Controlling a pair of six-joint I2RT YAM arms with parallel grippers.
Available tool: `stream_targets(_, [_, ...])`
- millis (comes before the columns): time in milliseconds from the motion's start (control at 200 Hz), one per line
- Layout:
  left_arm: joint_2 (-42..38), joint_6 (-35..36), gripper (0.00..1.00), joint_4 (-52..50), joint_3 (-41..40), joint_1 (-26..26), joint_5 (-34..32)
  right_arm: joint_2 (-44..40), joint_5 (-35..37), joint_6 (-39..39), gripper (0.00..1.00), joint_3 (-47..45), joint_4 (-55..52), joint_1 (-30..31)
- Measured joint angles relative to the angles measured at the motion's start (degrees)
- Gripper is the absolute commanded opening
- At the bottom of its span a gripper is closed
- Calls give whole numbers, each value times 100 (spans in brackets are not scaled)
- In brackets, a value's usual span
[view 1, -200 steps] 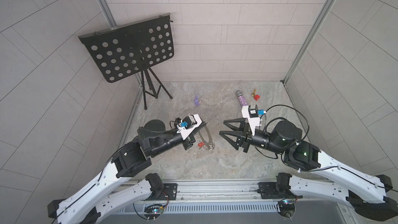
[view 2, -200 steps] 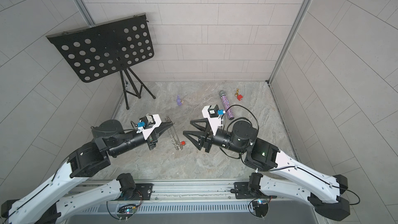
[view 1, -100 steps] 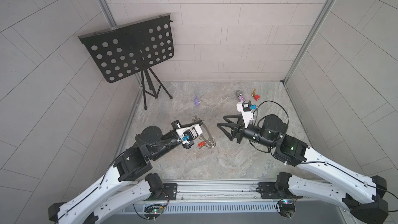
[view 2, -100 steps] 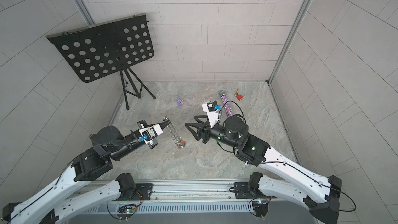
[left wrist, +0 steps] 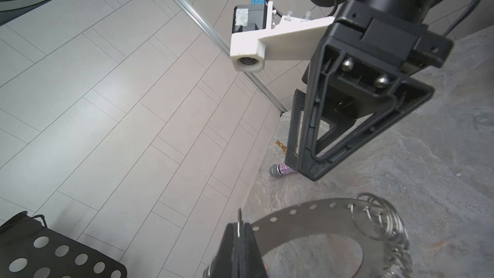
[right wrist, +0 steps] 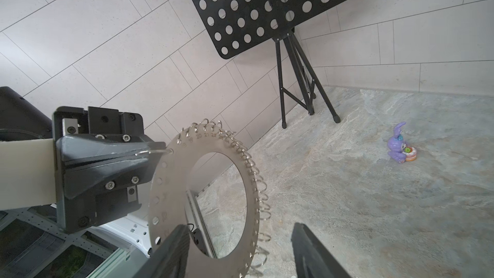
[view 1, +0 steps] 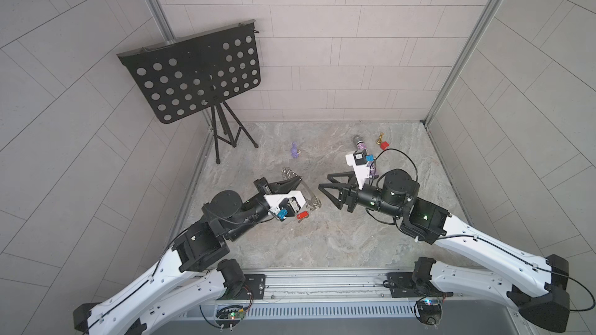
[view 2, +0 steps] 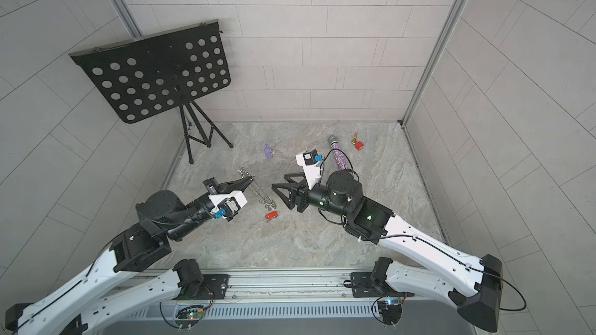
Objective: Attach keys to a key ring
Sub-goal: Adjust the keyring.
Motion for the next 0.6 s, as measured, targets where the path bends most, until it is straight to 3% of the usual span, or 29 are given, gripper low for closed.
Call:
stream_targets(195, [15, -378, 0, -17, 4, 0, 94, 103, -142, 37, 62, 131, 31, 0])
stream_targets(515, [26, -2026, 0, -160, 94, 0, 693, 114, -435, 280, 59, 452, 256, 0])
stream_targets(600, [33, -2481, 0, -164, 133, 0, 835, 114, -560, 356, 53, 452, 289, 0])
